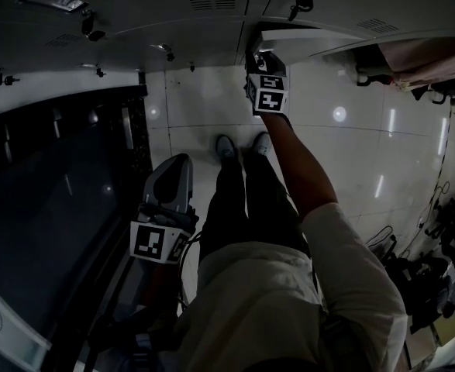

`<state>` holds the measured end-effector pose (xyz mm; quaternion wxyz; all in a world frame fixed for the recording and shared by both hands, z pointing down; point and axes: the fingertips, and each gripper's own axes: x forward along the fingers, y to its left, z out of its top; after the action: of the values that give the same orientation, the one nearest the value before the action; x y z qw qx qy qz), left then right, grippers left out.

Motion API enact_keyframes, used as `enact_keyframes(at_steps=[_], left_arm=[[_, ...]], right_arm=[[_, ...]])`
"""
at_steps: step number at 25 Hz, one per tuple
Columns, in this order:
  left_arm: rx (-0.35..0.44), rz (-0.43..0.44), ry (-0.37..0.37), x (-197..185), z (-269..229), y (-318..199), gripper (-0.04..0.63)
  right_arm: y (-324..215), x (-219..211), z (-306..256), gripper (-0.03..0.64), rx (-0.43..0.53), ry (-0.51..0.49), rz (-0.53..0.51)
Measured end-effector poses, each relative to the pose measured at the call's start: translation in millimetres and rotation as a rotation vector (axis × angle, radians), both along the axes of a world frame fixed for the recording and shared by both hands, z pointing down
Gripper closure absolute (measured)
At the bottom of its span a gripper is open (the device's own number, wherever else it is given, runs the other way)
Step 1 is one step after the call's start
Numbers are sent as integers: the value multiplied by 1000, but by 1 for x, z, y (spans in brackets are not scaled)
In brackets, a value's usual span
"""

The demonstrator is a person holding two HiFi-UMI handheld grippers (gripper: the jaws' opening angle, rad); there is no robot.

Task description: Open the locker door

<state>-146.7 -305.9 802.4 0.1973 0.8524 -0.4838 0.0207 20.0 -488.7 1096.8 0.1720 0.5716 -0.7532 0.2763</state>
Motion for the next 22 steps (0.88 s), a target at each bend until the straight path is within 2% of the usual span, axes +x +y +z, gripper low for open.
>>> enact_keyframes(at_steps=[3, 5, 7, 10, 11, 18, 22], left_arm=[[-95, 81, -93, 0, 18, 13, 584], [-116, 93, -108, 0, 20, 15, 584], [-95, 80, -92, -1, 12, 11, 584], [28, 15, -9, 2, -24, -9, 584], [44, 9, 4, 3, -34, -12, 584], [70, 49, 8, 18, -60, -20, 584], [79, 82, 14, 29, -59, -24, 584]], right_arm=[[20, 9, 2, 480, 2, 23, 63], [35, 13, 4, 480, -8, 40, 84], [52, 19, 6, 482, -28, 48, 111], [81, 30, 9, 482, -66, 40, 161], [90, 34, 10, 479, -79, 40, 171], [139, 68, 13, 474, -162, 77, 212], [155, 87, 21, 511, -188, 95, 238]])
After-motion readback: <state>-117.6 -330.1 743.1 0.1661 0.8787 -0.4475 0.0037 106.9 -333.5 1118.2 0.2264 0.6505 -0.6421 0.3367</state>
